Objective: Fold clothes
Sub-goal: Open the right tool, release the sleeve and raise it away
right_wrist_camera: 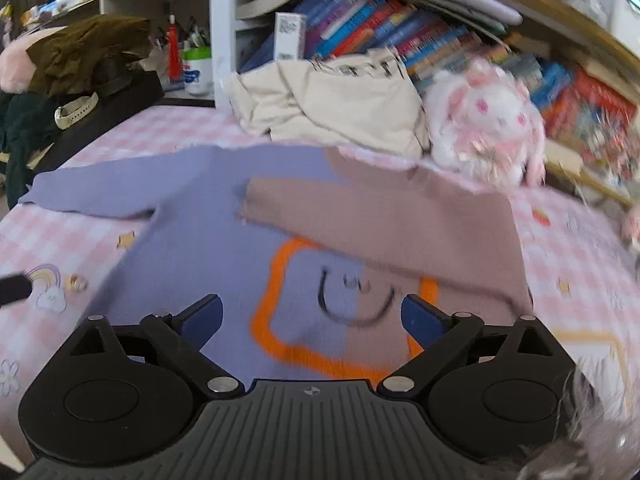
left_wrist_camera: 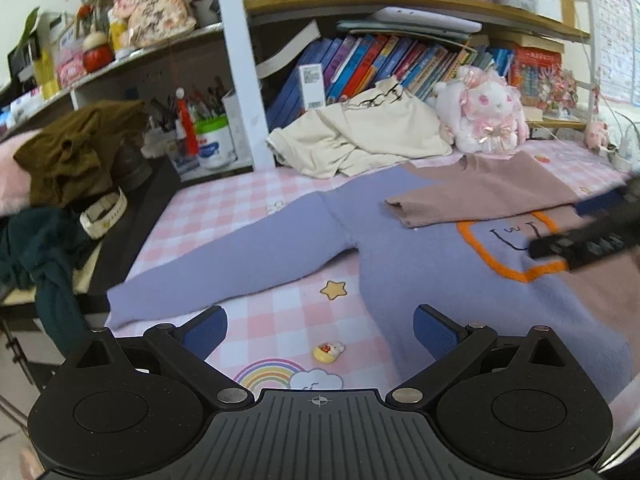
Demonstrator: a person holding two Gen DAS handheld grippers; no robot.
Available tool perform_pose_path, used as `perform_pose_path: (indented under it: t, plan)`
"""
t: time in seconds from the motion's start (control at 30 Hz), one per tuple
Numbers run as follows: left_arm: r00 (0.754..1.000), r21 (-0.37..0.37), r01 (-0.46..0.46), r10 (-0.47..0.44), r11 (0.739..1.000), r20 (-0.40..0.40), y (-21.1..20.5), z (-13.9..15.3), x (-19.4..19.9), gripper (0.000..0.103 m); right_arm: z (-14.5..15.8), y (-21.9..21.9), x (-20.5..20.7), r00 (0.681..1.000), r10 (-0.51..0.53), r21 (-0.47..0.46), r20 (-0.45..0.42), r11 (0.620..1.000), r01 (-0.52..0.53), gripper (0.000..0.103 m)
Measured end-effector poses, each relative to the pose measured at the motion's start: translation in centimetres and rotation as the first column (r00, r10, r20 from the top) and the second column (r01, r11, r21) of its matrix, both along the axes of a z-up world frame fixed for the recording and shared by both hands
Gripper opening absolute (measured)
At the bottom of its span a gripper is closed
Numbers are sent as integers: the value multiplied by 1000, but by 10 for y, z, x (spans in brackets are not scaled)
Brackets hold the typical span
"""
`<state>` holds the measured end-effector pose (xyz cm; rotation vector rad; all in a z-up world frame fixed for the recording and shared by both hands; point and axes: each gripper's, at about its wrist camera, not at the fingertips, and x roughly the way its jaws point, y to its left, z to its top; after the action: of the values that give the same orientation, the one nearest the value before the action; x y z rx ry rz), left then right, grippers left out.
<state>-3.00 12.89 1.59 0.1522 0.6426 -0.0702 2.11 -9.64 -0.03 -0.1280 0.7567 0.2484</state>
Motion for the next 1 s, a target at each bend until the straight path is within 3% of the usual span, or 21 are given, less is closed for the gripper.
perform_pose_path:
  t: [0.4, 0.7, 0.9, 1.0]
  plan:
    - [992, -28, -118, 116, 993, -55, 20, -16, 18, 101, -12, -23, -44, 991, -114, 17, -68, 993, 115, 100]
    - [972, 65, -214, 219, 975, -86, 42, -32, 45, 101, -16, -32, -59, 989, -126, -15, -80, 992, 125, 100]
    - [950, 4, -306, 305, 952, -72, 68, -37, 56, 101, -19, -39, -68, 985, -147, -9, -89, 989, 146, 100]
    - [920, -55, -388, 383, 920, -79, 89, -39, 61, 99, -20, -42, -71, 982, -161, -3, -95, 987, 162, 100]
